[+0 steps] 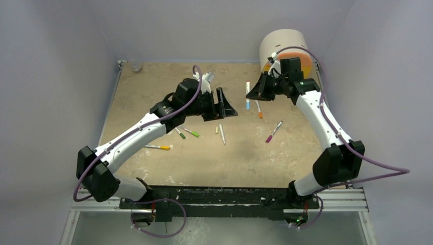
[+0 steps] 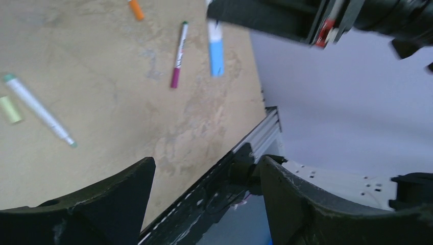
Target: Open the pen caps
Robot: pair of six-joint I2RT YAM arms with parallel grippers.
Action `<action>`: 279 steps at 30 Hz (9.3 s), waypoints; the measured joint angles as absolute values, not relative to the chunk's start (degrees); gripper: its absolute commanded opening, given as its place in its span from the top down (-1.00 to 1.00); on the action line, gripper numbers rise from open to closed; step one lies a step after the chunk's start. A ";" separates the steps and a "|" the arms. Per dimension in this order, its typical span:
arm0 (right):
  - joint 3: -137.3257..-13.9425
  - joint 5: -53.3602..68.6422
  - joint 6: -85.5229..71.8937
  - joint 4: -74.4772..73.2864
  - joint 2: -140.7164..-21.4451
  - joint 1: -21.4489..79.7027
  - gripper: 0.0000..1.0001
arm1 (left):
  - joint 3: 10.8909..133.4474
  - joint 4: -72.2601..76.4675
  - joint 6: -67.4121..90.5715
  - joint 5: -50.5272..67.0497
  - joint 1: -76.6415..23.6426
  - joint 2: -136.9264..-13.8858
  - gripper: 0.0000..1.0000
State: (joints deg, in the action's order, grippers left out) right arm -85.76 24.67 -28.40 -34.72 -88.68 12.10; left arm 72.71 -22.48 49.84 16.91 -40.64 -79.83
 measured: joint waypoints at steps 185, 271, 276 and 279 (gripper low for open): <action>-80.03 10.02 -26.57 -38.30 -98.37 29.78 0.31 | 73.78 -38.98 48.25 -1.96 -40.14 -96.49 1.00; -107.22 -2.09 -19.64 -42.48 -124.64 9.04 0.20 | 87.31 -53.87 39.81 -6.15 -40.14 -88.79 -0.17; -107.53 -2.46 -18.90 -42.30 -125.23 9.37 0.21 | 86.32 -54.17 39.86 -6.44 -40.14 -87.53 -0.17; -107.20 -2.48 -18.41 -41.74 -125.27 9.37 0.22 | 86.32 -54.52 39.88 -6.48 -40.14 -87.53 -0.17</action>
